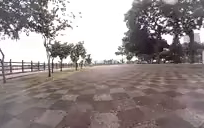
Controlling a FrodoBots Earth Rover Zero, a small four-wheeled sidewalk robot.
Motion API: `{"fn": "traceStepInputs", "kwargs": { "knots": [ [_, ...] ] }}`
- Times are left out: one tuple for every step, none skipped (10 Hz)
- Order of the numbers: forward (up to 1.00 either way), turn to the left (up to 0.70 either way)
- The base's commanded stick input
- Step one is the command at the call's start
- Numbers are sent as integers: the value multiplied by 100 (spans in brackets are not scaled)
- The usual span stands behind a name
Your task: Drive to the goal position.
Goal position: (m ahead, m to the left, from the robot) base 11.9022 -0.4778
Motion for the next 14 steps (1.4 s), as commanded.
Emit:
{"fn": "traceStepInputs", "kwargs": {
  "knots": [
    [100, 0],
    [100, 0],
    [100, 0],
    [100, 0],
    [100, 0],
    [100, 0],
    [100, 0],
    [100, 0],
    [100, 0],
    [100, 0],
    [100, 0],
    [100, 0],
    [100, 0],
    [100, 0]
  ]
}}
